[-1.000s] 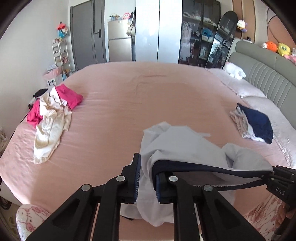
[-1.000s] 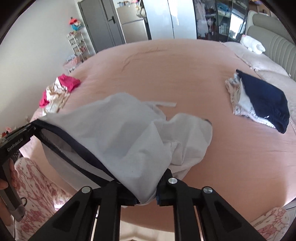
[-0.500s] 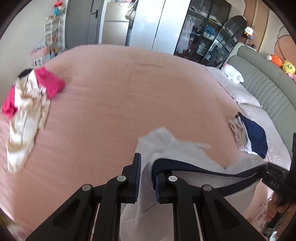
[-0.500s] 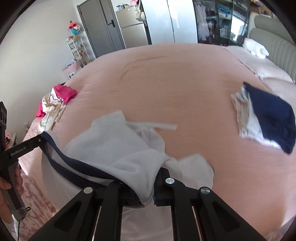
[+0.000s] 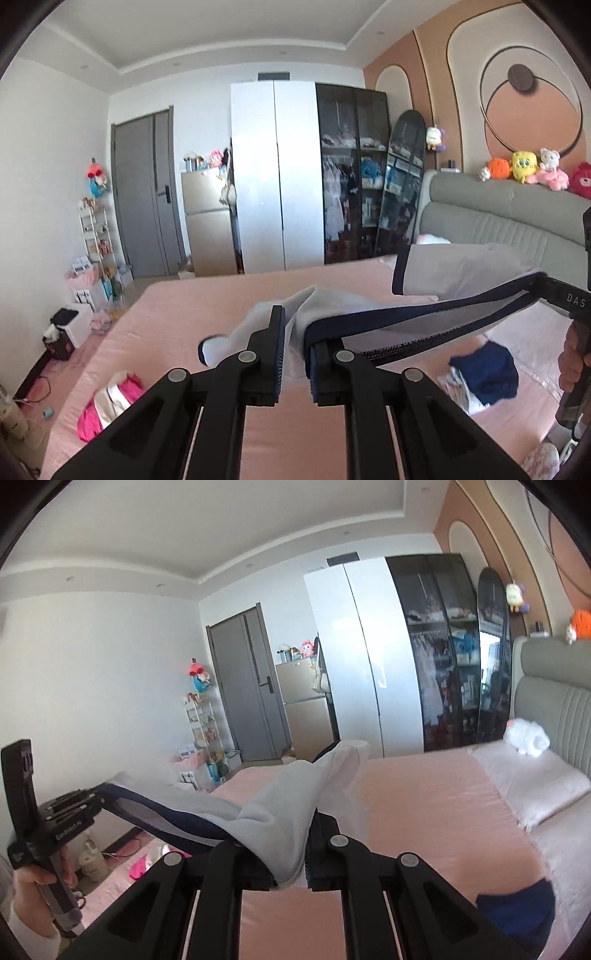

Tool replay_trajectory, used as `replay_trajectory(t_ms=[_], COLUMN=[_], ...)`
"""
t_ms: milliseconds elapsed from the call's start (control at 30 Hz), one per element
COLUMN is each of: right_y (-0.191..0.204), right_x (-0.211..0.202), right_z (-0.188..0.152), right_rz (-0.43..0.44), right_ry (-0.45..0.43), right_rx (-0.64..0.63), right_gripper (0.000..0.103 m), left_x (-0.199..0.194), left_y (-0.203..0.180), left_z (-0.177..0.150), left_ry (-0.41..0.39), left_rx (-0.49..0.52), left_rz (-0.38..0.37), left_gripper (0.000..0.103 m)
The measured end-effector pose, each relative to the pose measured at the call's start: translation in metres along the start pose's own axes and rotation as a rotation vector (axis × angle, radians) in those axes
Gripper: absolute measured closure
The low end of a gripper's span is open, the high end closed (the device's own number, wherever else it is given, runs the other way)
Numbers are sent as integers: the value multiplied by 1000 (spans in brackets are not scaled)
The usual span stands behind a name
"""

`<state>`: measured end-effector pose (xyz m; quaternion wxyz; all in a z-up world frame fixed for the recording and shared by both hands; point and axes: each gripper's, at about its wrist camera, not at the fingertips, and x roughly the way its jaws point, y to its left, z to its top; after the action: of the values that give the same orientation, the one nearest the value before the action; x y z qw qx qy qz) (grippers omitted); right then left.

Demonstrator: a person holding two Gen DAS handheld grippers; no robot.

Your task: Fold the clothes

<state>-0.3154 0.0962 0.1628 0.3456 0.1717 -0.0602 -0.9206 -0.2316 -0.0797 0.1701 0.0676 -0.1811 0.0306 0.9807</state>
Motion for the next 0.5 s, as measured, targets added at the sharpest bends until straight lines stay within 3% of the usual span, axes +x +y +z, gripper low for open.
replay_trajectory(t_ms=[100,167,267,333,500], right_y=[-10,-23,-48,-50,-40], right_x=[8,30,67,68,55], right_z=[-92,-175,-291,-322,-340], right_rz=[-54,-124,-197,-221,-252], right_ry=[153,337,642,705,703], right_rx=[26,40,172,192,66], right_gripper=[96,96,96,96,90], left_x=[32,58,89,107,92], left_y=[-11,-21,-41,-54,-65], left_z=[-85,-147,-229,-281,-298], left_ry=[178,336,544,672,675], left_rx=[17,8,9,11,15], left_rz=[-1,-10,-20,-26,-18], left_gripper=[92,92,94,94,94])
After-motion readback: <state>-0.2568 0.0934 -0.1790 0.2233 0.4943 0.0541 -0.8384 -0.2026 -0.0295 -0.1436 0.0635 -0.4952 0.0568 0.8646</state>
